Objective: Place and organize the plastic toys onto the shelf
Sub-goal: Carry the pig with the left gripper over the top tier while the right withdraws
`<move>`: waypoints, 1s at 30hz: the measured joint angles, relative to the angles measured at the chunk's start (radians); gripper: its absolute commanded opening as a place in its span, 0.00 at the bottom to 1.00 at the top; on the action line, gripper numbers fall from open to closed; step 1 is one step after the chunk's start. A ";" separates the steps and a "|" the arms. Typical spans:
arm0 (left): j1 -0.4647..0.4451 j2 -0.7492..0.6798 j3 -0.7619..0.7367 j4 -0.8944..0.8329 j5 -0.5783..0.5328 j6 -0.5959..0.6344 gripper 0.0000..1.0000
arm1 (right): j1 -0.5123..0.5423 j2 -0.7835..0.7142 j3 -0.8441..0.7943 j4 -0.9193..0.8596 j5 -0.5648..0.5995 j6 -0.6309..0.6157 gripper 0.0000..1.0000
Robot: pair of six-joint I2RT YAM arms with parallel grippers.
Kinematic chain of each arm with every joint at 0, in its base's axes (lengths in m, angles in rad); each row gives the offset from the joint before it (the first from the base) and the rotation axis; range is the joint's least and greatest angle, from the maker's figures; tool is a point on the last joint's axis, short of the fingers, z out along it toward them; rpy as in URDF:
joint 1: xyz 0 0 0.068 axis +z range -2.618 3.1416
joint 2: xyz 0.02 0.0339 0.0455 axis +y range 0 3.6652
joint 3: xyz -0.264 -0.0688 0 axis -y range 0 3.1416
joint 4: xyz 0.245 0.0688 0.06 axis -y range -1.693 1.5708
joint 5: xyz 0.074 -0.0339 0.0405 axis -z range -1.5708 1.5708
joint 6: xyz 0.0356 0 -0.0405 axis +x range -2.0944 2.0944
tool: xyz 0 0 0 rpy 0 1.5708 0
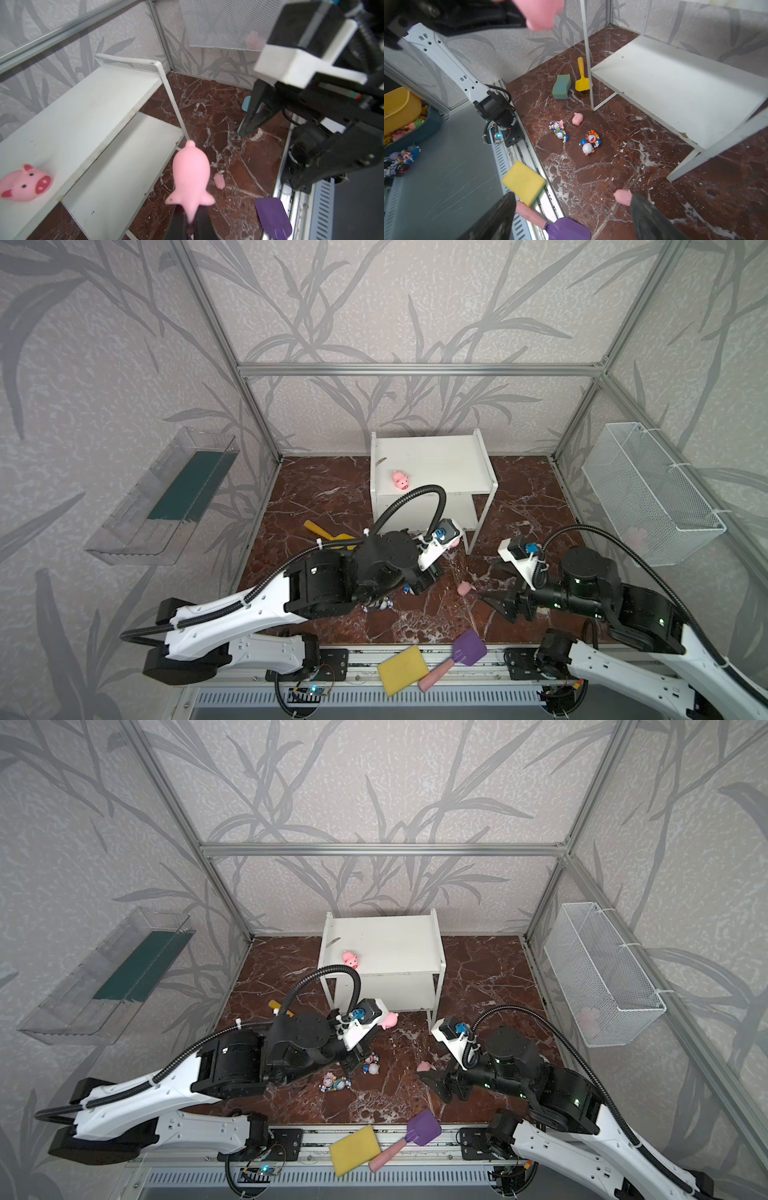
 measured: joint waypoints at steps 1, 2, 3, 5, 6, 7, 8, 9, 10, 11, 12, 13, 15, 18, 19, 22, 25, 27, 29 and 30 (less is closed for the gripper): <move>0.000 0.020 0.017 0.008 -0.035 -0.008 0.00 | 0.000 -0.012 -0.009 0.000 0.011 -0.001 0.87; 0.000 0.044 0.039 0.018 -0.080 -0.017 0.00 | 0.000 -0.023 -0.019 -0.001 0.018 -0.002 0.87; 0.000 0.068 0.059 0.028 -0.122 -0.025 0.00 | 0.000 -0.029 -0.027 -0.002 0.025 -0.002 0.87; 0.000 0.111 0.094 0.045 -0.198 -0.039 0.00 | 0.000 -0.035 -0.032 -0.003 0.037 -0.005 0.87; 0.000 0.138 0.119 0.048 -0.245 -0.050 0.00 | 0.000 -0.036 -0.032 -0.003 0.044 -0.007 0.87; 0.000 0.161 0.143 0.049 -0.282 -0.062 0.00 | 0.000 -0.036 -0.032 -0.002 0.047 -0.010 0.87; 0.000 0.189 0.173 0.048 -0.326 -0.077 0.00 | 0.000 -0.036 -0.032 -0.002 0.053 -0.013 0.87; 0.002 0.218 0.209 0.040 -0.367 -0.098 0.00 | 0.000 -0.036 -0.032 -0.002 0.059 -0.017 0.87; 0.007 0.243 0.241 0.034 -0.397 -0.119 0.00 | 0.000 -0.036 -0.032 -0.002 0.063 -0.018 0.88; 0.011 0.270 0.277 0.021 -0.426 -0.145 0.00 | 0.000 -0.036 -0.032 -0.001 0.066 -0.021 0.88; 0.018 0.293 0.311 0.006 -0.449 -0.175 0.00 | 0.000 -0.036 -0.032 0.002 0.069 -0.024 0.88; 0.024 0.309 0.335 -0.008 -0.464 -0.205 0.00 | 0.000 -0.037 -0.032 0.005 0.071 -0.026 0.88; 0.048 0.336 0.378 -0.048 -0.490 -0.267 0.00 | 0.000 -0.037 -0.032 0.010 0.077 -0.028 0.88; 0.091 0.365 0.423 -0.109 -0.504 -0.363 0.00 | 0.000 -0.033 -0.031 0.013 0.095 -0.024 0.88; 0.106 0.371 0.432 -0.127 -0.503 -0.390 0.00 | 0.000 -0.029 -0.029 0.012 0.105 -0.020 0.88; 0.146 0.384 0.438 -0.171 -0.499 -0.471 0.00 | 0.000 -0.007 -0.019 0.013 0.126 -0.008 0.88; 0.176 0.399 0.438 -0.197 -0.494 -0.526 0.00 | 0.000 0.006 -0.019 0.014 0.137 0.001 0.88; 0.185 0.411 0.438 -0.210 -0.483 -0.562 0.00 | 0.000 0.008 -0.019 0.018 0.141 0.006 0.88; 0.192 0.418 0.438 -0.217 -0.475 -0.586 0.00 | 0.000 0.008 -0.019 0.024 0.143 0.010 0.88; 0.194 0.421 0.438 -0.220 -0.469 -0.594 0.00 | 0.000 0.008 -0.019 0.027 0.145 0.012 0.88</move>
